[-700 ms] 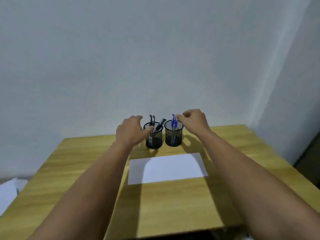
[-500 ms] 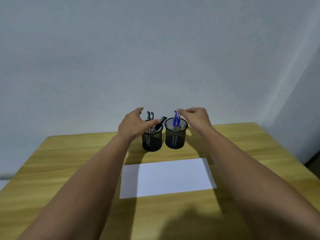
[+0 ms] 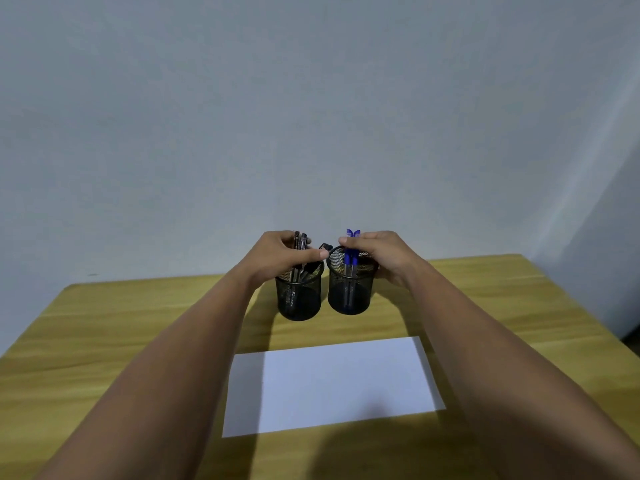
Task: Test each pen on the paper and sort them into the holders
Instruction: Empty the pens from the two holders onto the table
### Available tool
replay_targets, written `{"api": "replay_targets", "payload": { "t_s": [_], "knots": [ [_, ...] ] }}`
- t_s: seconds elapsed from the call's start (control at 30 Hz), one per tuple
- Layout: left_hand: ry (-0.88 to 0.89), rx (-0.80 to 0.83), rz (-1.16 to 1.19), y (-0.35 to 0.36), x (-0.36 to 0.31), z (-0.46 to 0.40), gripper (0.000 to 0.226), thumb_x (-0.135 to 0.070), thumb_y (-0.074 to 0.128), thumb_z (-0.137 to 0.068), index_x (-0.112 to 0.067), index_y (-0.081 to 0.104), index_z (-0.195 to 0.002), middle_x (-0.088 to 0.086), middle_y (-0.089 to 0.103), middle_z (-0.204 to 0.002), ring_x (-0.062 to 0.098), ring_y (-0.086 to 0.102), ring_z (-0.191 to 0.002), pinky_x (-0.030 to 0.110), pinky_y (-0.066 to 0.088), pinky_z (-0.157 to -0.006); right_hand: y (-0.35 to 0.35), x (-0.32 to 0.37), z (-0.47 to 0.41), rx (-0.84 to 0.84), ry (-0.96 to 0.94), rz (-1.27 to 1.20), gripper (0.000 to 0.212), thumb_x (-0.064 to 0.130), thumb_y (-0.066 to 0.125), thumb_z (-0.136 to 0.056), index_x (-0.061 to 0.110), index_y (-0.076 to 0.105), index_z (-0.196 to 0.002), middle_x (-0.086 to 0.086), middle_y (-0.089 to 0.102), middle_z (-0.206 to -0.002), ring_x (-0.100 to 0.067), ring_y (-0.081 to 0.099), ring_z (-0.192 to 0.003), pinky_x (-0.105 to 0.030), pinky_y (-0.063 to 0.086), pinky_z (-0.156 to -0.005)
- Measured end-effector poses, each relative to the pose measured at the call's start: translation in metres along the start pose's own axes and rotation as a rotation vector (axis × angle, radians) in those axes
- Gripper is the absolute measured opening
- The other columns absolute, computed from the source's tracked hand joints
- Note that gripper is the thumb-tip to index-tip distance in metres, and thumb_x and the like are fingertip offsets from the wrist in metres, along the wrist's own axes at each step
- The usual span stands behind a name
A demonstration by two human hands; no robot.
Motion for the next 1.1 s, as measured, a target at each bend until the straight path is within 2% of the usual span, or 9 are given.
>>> {"api": "replay_targets", "payload": {
  "t_s": [0.13,0.27,0.4,0.67,0.77,0.83,0.9,1.0,1.1],
  "knots": [
    [0.010,0.073,0.042,0.005,0.001,-0.004,0.038,-0.029,0.092,-0.070,-0.010,0.078,-0.100,0.006,0.080,-0.096,0.011,0.074,-0.085,0.014,0.053,-0.068,-0.001,-0.005,-0.002,-0.004,-0.008,-0.042,0.028,0.028,0.086,-0.090,0.006,0.083,-0.107,-0.008,0.083,-0.092,-0.020,0.076,-0.077,-0.037,0.062,-0.083],
    [0.049,0.031,0.039,0.004,-0.001,-0.006,0.021,-0.022,0.090,-0.074,-0.008,0.080,-0.086,0.008,0.078,-0.082,0.010,0.070,-0.070,0.016,0.053,-0.064,-0.002,-0.006,-0.002,-0.015,-0.017,-0.075,0.032,0.027,0.086,-0.091,0.002,0.082,-0.111,-0.011,0.083,-0.092,-0.021,0.075,-0.075,-0.038,0.062,-0.083],
    [0.074,0.016,0.065,0.003,0.001,-0.007,0.019,-0.017,0.087,-0.079,-0.006,0.081,-0.093,0.009,0.078,-0.084,0.009,0.070,-0.070,0.017,0.054,-0.065,-0.004,-0.004,-0.003,-0.025,-0.050,-0.073,0.034,0.029,0.085,-0.091,0.001,0.083,-0.110,-0.023,0.081,-0.110,-0.025,0.075,-0.085,-0.041,0.061,-0.087],
    [0.141,-0.056,0.068,-0.004,0.004,-0.006,0.017,-0.023,0.082,-0.085,-0.009,0.081,-0.093,-0.002,0.074,-0.070,0.005,0.064,-0.062,0.017,0.049,-0.063,-0.003,0.012,0.006,-0.074,-0.138,-0.012,0.029,0.036,0.083,-0.093,0.008,0.086,-0.101,-0.015,0.083,-0.104,-0.017,0.074,-0.091,-0.044,0.059,-0.094],
    [0.170,-0.090,0.025,-0.006,0.005,-0.006,0.021,-0.034,0.080,-0.086,-0.014,0.080,-0.090,0.009,0.077,-0.080,0.014,0.068,-0.068,0.031,0.053,-0.072,-0.002,0.015,0.008,-0.083,-0.161,-0.002,0.028,0.036,0.084,-0.093,0.009,0.087,-0.099,-0.008,0.084,-0.098,-0.017,0.075,-0.095,-0.049,0.056,-0.108],
    [0.171,-0.103,-0.014,-0.006,0.007,-0.005,0.024,-0.042,0.078,-0.085,-0.018,0.080,-0.089,0.008,0.078,-0.083,0.026,0.075,-0.079,0.042,0.058,-0.080,-0.001,0.017,0.011,-0.083,-0.176,0.000,0.027,0.036,0.084,-0.093,0.009,0.087,-0.099,-0.007,0.085,-0.097,-0.018,0.076,-0.097,-0.050,0.055,-0.113],
    [0.173,-0.110,-0.036,-0.006,0.008,-0.004,0.027,-0.045,0.077,-0.085,-0.018,0.079,-0.088,0.006,0.078,-0.084,0.031,0.075,-0.086,0.048,0.058,-0.084,0.001,0.019,0.014,-0.088,-0.197,0.002,0.027,0.034,0.083,-0.093,0.008,0.087,-0.099,-0.008,0.085,-0.099,-0.017,0.076,-0.099,-0.048,0.053,-0.115],
    [0.198,-0.133,-0.039,-0.007,0.001,-0.001,0.022,-0.040,0.075,-0.089,-0.019,0.080,-0.088,0.000,0.079,-0.084,0.021,0.075,-0.086,0.043,0.059,-0.086,0.003,0.026,0.018,-0.100,-0.228,-0.001,0.027,0.030,0.082,-0.095,0.004,0.086,-0.101,-0.012,0.084,-0.104,-0.014,0.076,-0.098,-0.042,0.054,-0.114],
    [0.220,-0.175,-0.017,-0.009,-0.009,0.002,0.018,-0.036,0.073,-0.091,-0.020,0.080,-0.088,-0.007,0.079,-0.086,0.007,0.074,-0.086,0.032,0.057,-0.085,0.003,0.034,0.023,-0.118,-0.250,0.026,0.027,0.029,0.080,-0.097,0.004,0.085,-0.104,-0.009,0.084,-0.108,-0.008,0.076,-0.095,-0.026,0.056,-0.097]
  ]
}}
Point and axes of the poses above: each hand's wrist, its own z-axis away from the middle knuckle, its own y-axis out of the palm, x = y × z, the point moved 5 cm from there along -z, towards the middle knuckle
